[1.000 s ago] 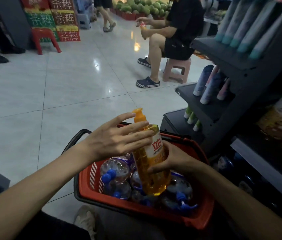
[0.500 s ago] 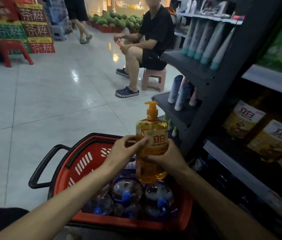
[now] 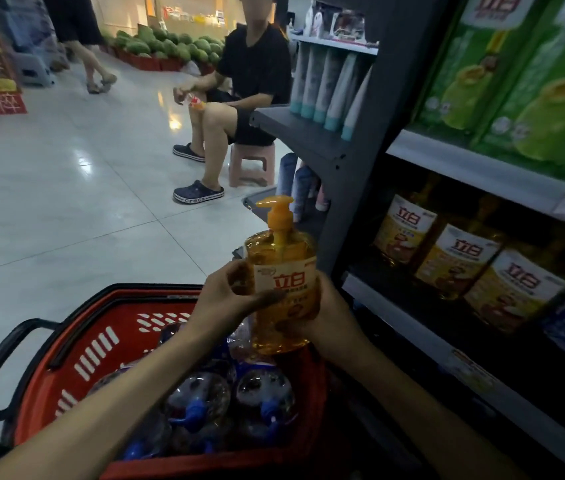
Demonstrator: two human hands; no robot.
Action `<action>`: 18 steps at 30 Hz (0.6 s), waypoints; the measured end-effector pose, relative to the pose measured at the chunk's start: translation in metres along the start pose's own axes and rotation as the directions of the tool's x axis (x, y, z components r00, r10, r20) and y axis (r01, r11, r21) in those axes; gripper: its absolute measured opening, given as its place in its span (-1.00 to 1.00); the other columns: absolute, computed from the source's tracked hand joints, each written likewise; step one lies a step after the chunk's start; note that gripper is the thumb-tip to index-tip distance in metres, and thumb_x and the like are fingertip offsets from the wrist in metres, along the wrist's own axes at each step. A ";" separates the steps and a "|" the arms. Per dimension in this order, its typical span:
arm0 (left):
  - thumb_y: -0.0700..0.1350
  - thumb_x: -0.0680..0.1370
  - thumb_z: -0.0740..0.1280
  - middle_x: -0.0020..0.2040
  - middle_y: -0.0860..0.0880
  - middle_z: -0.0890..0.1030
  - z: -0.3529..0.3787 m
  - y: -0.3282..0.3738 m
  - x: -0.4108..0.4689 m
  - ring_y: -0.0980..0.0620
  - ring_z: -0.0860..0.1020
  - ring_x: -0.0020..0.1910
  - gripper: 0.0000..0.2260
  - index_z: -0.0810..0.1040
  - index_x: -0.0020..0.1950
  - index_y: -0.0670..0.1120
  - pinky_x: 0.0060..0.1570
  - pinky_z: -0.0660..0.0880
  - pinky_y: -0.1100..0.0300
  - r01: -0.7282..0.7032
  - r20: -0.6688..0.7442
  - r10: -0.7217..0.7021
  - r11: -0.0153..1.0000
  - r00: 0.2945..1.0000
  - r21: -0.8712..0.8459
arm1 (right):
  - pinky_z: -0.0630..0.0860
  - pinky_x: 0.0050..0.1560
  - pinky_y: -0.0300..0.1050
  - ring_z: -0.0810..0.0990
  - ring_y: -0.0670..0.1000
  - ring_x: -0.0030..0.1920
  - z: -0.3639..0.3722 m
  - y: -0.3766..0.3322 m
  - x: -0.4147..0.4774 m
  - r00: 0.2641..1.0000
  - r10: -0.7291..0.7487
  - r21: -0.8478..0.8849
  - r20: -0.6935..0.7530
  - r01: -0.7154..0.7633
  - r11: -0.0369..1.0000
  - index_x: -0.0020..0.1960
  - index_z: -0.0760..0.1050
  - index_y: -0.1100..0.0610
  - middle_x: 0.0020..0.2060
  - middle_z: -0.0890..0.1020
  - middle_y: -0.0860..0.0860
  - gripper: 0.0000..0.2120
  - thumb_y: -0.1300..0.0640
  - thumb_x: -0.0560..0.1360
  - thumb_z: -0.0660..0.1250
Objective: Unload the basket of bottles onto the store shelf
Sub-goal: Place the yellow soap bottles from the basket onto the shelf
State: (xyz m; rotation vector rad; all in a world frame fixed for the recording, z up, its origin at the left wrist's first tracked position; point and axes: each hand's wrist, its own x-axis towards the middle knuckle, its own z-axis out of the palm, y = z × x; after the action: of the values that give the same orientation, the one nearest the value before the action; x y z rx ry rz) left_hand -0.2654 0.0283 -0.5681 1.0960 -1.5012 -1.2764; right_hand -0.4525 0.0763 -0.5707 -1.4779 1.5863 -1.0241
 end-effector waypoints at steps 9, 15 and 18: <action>-0.22 0.42 0.60 0.13 0.12 0.70 0.051 0.009 0.024 0.17 0.66 0.14 -0.53 0.58 0.25 0.08 -0.03 0.63 0.29 -0.130 0.177 0.124 0.991 0.976 0.025 | 0.54 -0.19 -0.43 0.68 0.07 0.03 -0.037 0.027 -0.012 0.973 -0.068 -0.063 -0.221 0.055 0.996 0.26 0.49 0.27 0.05 0.66 0.22 -0.65 0.38 0.51 0.45; -0.22 0.39 0.61 0.21 0.03 0.65 0.096 0.024 0.047 0.15 0.64 0.19 -0.45 0.46 0.27 0.04 0.15 0.63 0.14 -0.140 0.209 0.138 0.990 0.968 -0.002 | 0.59 0.00 -0.32 0.62 -0.23 0.14 -0.062 0.041 -0.008 0.889 -0.013 0.078 -0.457 0.055 0.995 0.34 0.44 0.01 0.15 0.65 -0.13 -0.30 0.20 0.29 0.67; -0.21 0.42 0.60 0.20 0.10 0.63 0.120 0.034 0.056 0.25 0.60 0.17 -0.50 0.47 0.25 0.08 0.16 0.61 0.12 -0.213 0.212 0.208 0.977 0.955 0.000 | 0.63 0.16 -0.08 0.60 -0.09 0.25 -0.082 0.048 0.001 0.841 -0.035 0.046 -0.540 0.071 0.996 0.43 0.38 0.00 0.24 0.62 -0.09 -0.22 0.12 0.31 0.67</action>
State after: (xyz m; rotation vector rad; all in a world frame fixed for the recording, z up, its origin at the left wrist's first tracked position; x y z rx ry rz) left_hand -0.3983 0.0056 -0.5440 0.8075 -1.7439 -1.2577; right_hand -0.5463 0.0828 -0.5796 -1.2528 1.8743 -1.6157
